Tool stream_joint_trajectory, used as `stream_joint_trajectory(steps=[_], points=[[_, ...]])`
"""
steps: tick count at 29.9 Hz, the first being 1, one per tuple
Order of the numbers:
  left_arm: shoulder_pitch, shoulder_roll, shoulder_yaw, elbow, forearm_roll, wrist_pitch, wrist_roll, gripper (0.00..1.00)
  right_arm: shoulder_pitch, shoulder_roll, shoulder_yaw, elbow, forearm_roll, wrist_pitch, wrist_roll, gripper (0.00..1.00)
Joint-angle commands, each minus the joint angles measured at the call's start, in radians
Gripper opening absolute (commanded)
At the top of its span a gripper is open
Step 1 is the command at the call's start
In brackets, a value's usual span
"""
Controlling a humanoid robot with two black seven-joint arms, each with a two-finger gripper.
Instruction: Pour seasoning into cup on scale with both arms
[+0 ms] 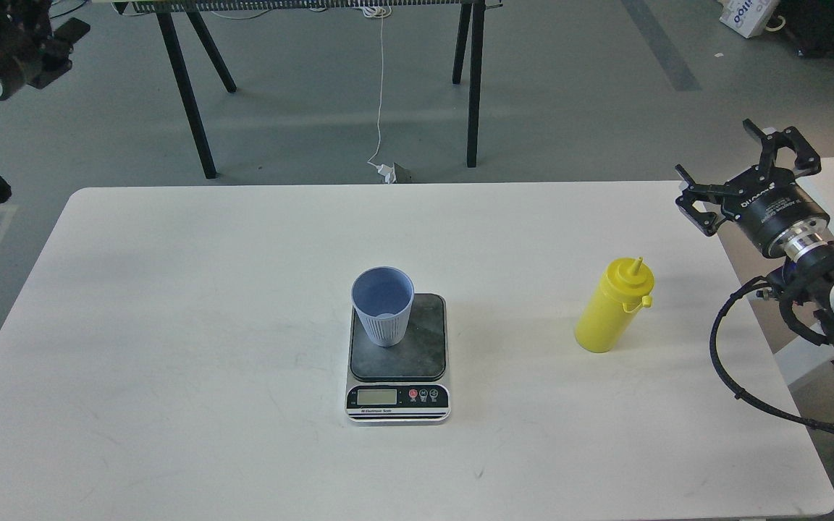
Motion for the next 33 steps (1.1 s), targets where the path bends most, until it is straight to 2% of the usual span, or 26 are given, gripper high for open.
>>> stream_joint_trajectory(steps=[1,5,24,29,33], points=[[-0.209,-0.014,0.061,-0.009,0.231,0.000,0.000,1.00,-0.003,0.005,0.000,0.000,0.001,0.000,0.000,0.99],[-0.306,-0.040,0.088,-0.011,0.382,0.000,0.000,1.00,-0.004,0.037,-0.005,-0.001,-0.001,0.000,0.000,0.99],[-0.294,-0.060,0.089,-0.016,0.381,0.000,0.000,1.00,-0.003,0.043,-0.001,0.002,-0.001,0.000,0.000,0.99],[-0.224,-0.046,0.075,-0.013,0.321,0.000,0.000,1.00,-0.004,0.043,-0.005,0.000,-0.004,0.000,0.000,0.99],[-0.124,-0.020,0.077,-0.006,0.145,0.000,0.000,1.00,-0.001,0.043,-0.005,-0.001,-0.050,0.000,0.000,0.99]])
